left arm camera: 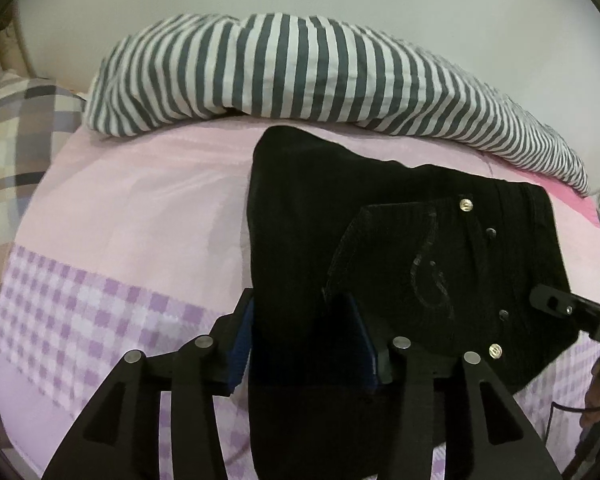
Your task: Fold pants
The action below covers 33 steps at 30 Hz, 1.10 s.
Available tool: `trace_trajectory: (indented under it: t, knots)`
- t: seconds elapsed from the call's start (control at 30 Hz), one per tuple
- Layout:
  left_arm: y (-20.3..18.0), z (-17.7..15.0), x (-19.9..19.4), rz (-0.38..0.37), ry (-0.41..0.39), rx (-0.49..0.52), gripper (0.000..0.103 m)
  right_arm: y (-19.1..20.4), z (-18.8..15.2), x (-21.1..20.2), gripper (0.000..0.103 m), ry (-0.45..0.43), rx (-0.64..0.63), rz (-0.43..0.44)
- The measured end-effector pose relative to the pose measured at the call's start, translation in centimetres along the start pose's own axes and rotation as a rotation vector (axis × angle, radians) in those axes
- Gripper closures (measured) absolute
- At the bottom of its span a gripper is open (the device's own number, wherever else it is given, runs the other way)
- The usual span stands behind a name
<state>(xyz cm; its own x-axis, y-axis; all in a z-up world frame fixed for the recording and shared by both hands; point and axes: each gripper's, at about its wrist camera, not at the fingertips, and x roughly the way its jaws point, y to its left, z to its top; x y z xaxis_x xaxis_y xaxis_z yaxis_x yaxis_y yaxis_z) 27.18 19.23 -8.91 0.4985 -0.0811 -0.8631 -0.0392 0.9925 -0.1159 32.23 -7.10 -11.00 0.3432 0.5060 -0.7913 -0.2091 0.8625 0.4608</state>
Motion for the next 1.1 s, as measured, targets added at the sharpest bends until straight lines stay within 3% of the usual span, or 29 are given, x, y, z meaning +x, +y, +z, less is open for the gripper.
trace_trajectory:
  t: [0.3, 0.6, 1.1]
  knots:
    - [-1.7, -2.5, -5.3, 0.050, -0.075, 0.026, 0.048, 0.0, -3.6, -3.0, 0.048, -0.029, 0.001, -0.029]
    - [-2.6, -5.7, -9.8, 0.092, -0.133, 0.019, 0.042, -0.4, -4.5, -2.1, 0.046, -0.019, 0.007, -0.125]
    - [-1.9, -9.5, -10.5, 0.140, -0.124, -0.009, 0.037, 0.8, -5.6, -1.5, 0.038, -0.006, -0.023, -0.241]
